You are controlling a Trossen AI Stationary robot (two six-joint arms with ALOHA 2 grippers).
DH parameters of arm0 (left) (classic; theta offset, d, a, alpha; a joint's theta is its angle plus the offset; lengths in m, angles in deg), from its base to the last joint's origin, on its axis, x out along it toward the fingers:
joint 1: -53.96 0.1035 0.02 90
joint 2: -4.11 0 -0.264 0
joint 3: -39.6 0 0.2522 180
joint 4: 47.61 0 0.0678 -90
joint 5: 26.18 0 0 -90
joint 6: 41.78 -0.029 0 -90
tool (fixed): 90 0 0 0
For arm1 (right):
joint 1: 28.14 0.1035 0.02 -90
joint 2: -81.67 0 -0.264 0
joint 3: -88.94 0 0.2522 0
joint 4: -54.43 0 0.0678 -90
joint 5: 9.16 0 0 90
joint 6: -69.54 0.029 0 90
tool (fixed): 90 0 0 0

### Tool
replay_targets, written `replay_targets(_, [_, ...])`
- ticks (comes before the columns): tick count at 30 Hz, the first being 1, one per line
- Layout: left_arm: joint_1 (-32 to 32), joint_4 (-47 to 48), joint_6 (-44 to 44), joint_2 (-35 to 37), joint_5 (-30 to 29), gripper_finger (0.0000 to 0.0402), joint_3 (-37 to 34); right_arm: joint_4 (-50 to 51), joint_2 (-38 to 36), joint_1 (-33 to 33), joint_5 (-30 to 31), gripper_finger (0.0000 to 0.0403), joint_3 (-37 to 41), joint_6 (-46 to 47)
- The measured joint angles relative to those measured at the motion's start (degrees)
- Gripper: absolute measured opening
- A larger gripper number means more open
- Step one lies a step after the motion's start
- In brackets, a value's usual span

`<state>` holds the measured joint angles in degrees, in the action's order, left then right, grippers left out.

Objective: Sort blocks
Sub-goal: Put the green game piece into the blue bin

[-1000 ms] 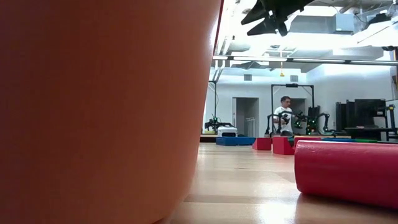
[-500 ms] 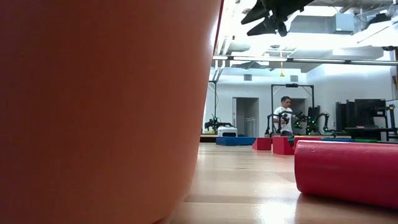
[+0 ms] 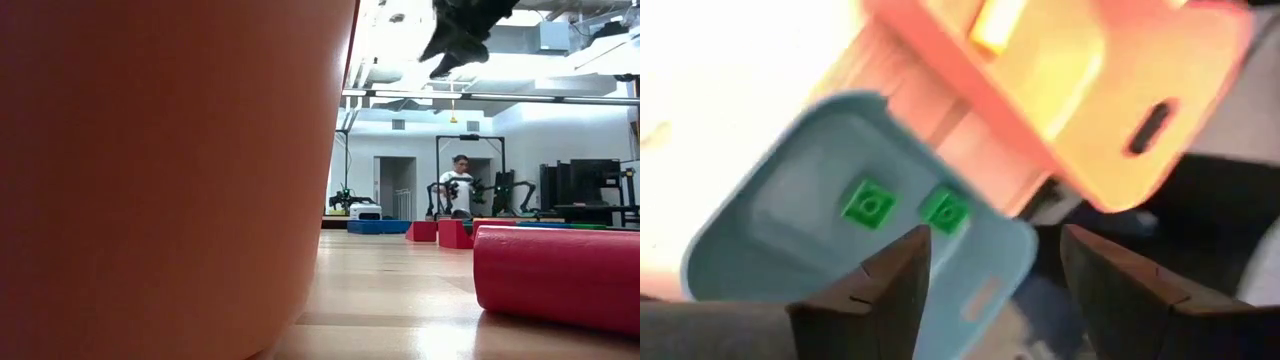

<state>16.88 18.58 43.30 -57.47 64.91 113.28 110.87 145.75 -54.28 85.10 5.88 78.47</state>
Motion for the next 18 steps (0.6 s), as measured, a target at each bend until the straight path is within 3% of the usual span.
replay_targets(6, [6.48, 0.03, -2.90, 7.10, -1.38, 0.0217, 0.00, 10.33, 2.07, -3.33, -3.42, 0.0260, 0.26, 0.16])
replay_targets(10, [9.83, 1.80, -9.78, 8.90, -5.54, 0.0217, 0.00, 10.07, 4.46, -3.25, -7.10, 0.0260, 3.41, -0.65])
replay_targets(18, [17.94, 2.56, -16.58, 9.13, -6.33, 0.0217, -0.01, 13.66, 8.52, 6.32, -10.52, 0.0258, 10.29, -3.47])
